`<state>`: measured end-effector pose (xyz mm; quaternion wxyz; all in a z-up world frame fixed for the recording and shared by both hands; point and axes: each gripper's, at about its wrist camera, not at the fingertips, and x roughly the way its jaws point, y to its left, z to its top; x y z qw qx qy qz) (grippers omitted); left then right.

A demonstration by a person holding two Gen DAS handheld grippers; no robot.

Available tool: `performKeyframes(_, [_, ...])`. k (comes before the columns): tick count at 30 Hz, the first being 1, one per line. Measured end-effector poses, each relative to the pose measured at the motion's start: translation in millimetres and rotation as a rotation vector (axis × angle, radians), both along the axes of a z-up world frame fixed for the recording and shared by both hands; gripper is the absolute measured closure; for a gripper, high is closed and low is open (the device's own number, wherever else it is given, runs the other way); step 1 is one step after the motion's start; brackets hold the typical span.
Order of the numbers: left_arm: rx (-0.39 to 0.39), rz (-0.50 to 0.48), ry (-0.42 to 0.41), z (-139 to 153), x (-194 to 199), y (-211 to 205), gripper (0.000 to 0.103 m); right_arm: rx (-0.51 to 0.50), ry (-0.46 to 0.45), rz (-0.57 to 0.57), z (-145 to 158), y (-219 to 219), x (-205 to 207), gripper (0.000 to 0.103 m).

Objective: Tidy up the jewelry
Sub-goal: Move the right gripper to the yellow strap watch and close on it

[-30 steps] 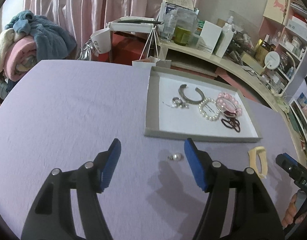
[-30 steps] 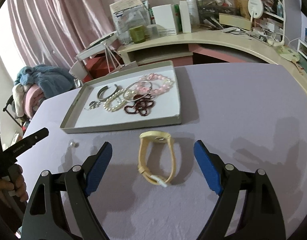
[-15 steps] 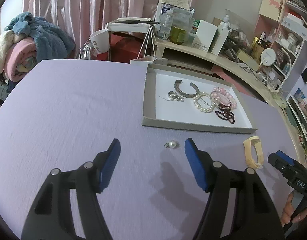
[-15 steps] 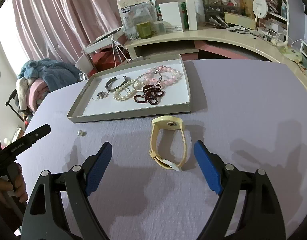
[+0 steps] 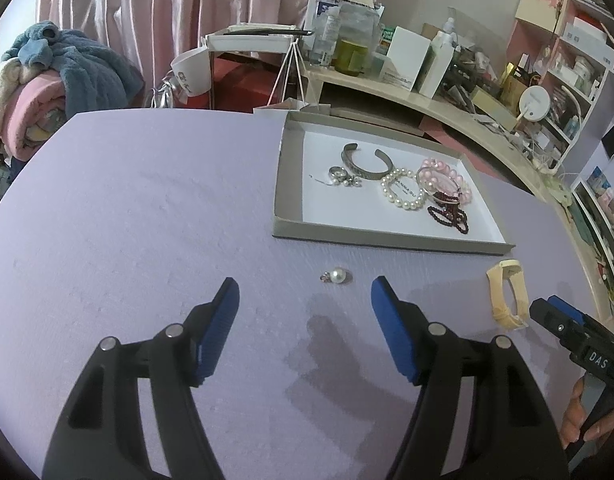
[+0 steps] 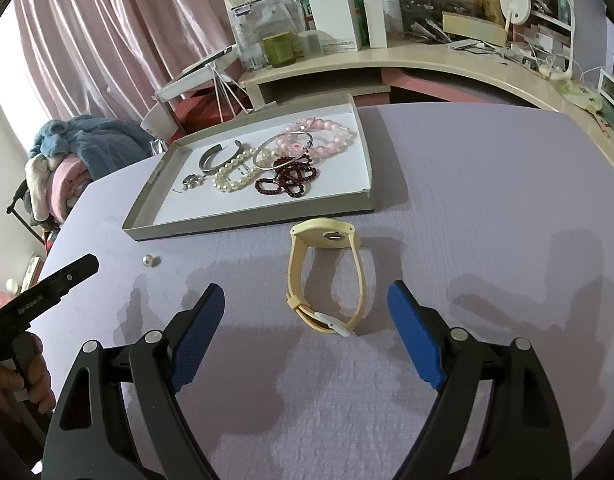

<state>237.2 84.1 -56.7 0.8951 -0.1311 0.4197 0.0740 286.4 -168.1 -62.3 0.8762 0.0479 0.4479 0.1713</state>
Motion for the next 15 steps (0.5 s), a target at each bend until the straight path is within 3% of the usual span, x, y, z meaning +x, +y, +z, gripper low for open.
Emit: performKeyframes(15, [-0.012,-0.022,0.025,-9,7,-3,0.034,-0.059,0.042,-0.030,-12,3,16,0.018])
